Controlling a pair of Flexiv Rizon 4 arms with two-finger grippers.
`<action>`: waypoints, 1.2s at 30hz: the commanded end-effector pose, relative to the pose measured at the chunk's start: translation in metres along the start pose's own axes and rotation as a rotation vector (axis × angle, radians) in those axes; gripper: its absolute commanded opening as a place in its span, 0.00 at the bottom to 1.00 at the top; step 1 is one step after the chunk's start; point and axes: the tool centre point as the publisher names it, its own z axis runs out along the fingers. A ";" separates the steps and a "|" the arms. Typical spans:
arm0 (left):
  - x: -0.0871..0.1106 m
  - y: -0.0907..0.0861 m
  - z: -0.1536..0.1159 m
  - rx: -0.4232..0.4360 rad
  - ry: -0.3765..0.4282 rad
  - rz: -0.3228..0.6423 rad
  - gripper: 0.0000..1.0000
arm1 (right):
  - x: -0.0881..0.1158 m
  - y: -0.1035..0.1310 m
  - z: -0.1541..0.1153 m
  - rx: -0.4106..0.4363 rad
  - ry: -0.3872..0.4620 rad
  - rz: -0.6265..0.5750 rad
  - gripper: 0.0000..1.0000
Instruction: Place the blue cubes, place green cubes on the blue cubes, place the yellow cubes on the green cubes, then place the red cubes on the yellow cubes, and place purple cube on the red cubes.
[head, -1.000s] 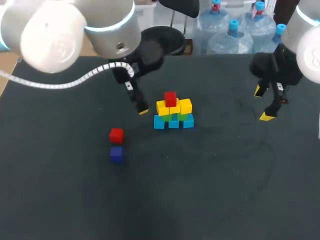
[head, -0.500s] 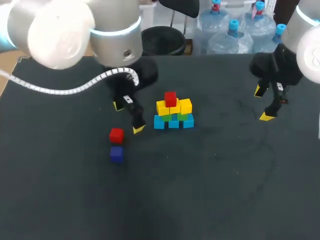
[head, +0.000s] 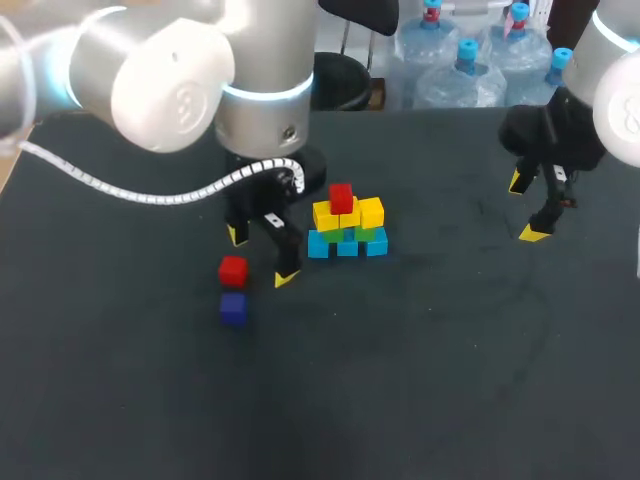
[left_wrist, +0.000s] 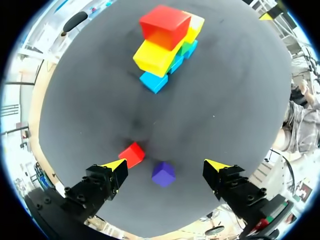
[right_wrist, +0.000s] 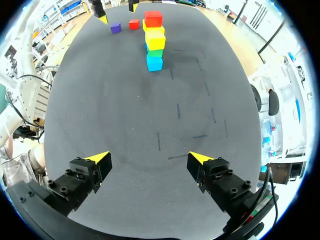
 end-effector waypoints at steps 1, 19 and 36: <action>0.006 -0.002 0.006 -0.006 -0.028 -0.020 1.00 | 0.000 -0.001 0.000 -0.001 -0.001 -0.001 1.00; 0.018 0.002 0.022 -0.002 -0.078 -0.128 1.00 | 0.000 -0.001 0.000 -0.001 -0.001 -0.001 1.00; -0.011 0.010 0.027 -0.030 -0.171 -0.055 1.00 | 0.000 -0.001 0.000 -0.001 -0.001 -0.001 1.00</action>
